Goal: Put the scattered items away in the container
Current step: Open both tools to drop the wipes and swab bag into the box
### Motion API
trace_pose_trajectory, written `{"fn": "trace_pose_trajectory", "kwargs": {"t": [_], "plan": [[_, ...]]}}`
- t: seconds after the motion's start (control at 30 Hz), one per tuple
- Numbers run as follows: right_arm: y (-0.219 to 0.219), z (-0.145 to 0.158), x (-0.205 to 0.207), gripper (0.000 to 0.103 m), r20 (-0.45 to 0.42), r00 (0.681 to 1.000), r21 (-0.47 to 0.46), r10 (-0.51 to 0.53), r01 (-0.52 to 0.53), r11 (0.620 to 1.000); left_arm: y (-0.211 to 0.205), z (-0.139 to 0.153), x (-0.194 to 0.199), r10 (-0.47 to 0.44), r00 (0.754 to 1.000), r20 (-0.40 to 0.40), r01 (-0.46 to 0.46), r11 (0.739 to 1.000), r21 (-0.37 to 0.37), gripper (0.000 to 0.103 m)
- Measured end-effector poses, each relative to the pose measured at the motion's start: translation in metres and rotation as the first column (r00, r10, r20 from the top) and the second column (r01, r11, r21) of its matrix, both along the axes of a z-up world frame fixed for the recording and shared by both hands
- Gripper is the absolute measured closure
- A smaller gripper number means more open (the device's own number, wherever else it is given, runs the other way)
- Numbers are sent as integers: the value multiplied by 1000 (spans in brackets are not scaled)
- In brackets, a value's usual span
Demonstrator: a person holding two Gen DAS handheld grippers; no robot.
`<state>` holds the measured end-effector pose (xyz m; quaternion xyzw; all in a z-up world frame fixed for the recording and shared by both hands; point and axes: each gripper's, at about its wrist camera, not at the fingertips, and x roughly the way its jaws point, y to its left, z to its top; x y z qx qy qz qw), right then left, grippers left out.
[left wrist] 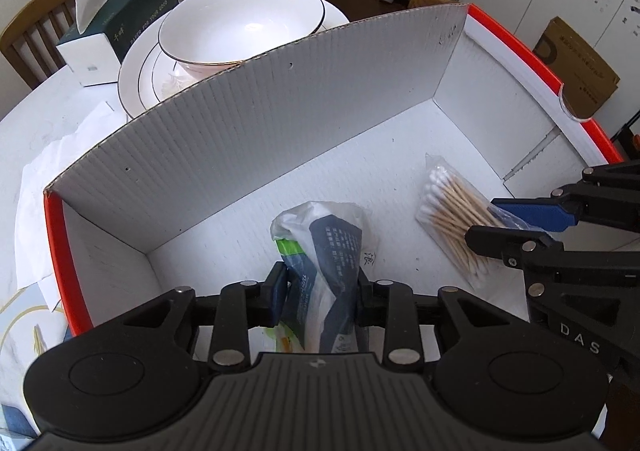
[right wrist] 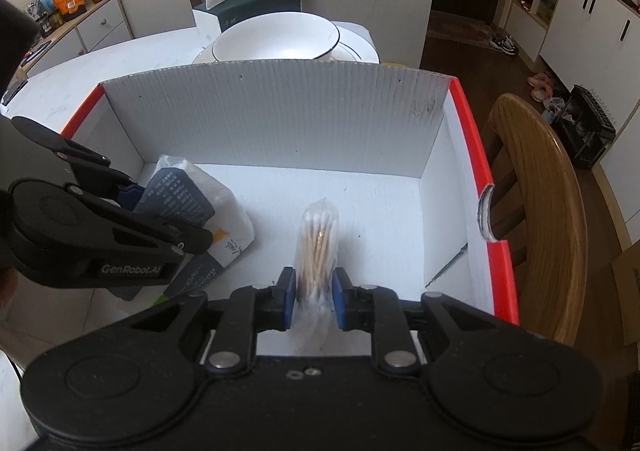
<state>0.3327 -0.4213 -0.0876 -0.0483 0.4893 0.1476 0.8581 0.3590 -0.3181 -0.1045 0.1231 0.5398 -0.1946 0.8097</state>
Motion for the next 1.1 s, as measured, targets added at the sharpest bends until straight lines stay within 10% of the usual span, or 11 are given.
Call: {"fn": "trace_pose_trajectory", "kwargs": {"t": [0.1, 0.33, 1.1], "plan": [[-1, -1, 0, 76, -10, 1000, 0, 8, -8, 1000, 0, 1, -2, -17, 1000, 7, 17, 1000, -1, 43], [-3, 1, -5, 50, 5, 1000, 5, 28, -28, 1000, 1, 4, -6, -57, 998, 15, 57, 998, 17, 40], [-9, 42, -20, 19, 95, 995, 43, 37, -41, 998, 23, 46, -38, -11, 987, 160, 21, 998, -61, 31]]}}
